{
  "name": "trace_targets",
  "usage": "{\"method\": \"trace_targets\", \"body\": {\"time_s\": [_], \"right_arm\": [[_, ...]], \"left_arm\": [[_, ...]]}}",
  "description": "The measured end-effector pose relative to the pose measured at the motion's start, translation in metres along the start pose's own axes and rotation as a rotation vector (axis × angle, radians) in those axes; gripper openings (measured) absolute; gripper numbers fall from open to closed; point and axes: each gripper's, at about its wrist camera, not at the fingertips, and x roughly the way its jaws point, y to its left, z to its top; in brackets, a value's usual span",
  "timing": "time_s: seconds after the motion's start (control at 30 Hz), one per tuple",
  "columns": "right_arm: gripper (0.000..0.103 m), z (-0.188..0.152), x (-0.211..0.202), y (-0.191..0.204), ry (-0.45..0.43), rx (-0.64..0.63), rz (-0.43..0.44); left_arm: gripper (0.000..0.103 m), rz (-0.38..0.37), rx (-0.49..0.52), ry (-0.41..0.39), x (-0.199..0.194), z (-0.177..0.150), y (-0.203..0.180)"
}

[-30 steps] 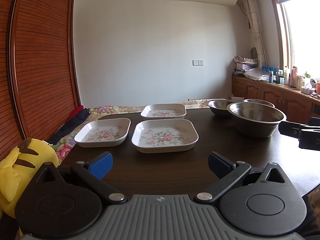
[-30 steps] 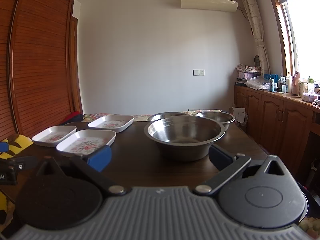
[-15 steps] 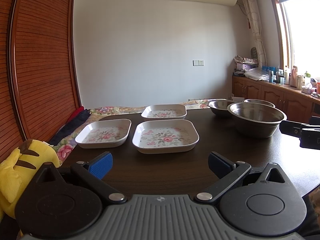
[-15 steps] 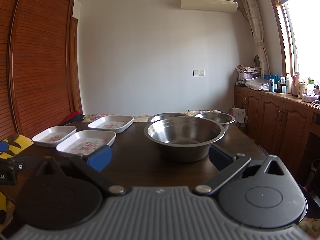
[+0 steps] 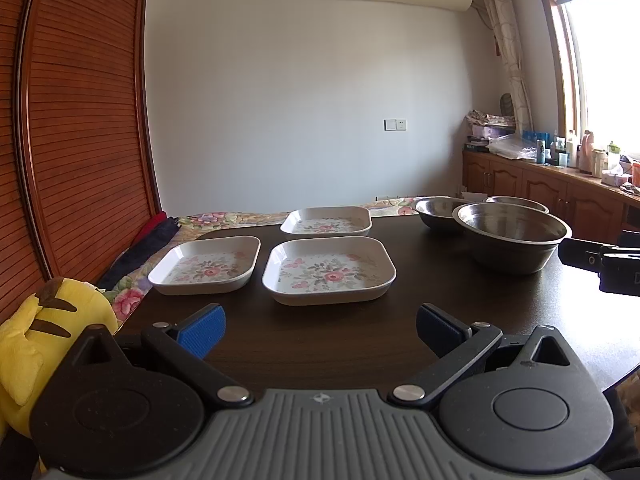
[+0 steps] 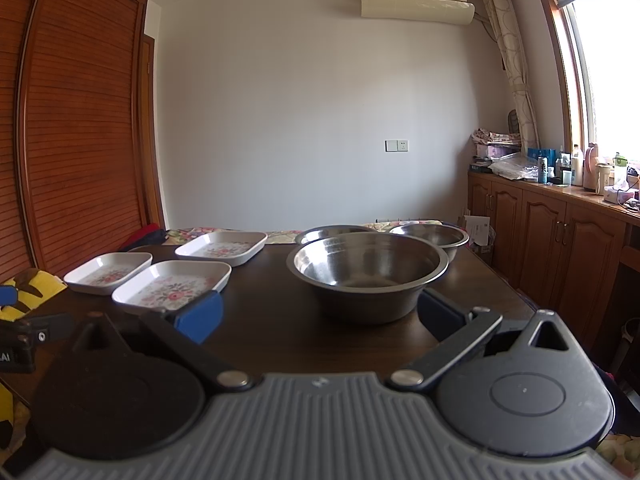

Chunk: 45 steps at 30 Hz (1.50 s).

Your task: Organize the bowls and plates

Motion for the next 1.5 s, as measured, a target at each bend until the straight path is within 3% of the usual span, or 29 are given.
{"method": "trace_targets", "body": {"time_s": [0.47, 1.07, 1.5], "right_arm": [[0.103, 0.0, 0.002, -0.002, 0.007, -0.001, 0.004], [0.103, 0.019, 0.045, 0.03, 0.064, -0.079, 0.171], [0.103, 0.034, 0.075, 0.05, 0.09, -0.13, 0.226]], "left_arm": [[0.103, -0.003, 0.001, 0.013, 0.003, -0.002, 0.0], [0.103, -0.015, 0.067, 0.111, 0.045, 0.009, 0.012], [0.103, -0.019, 0.096, 0.135, 0.056, 0.022, 0.025]]}}
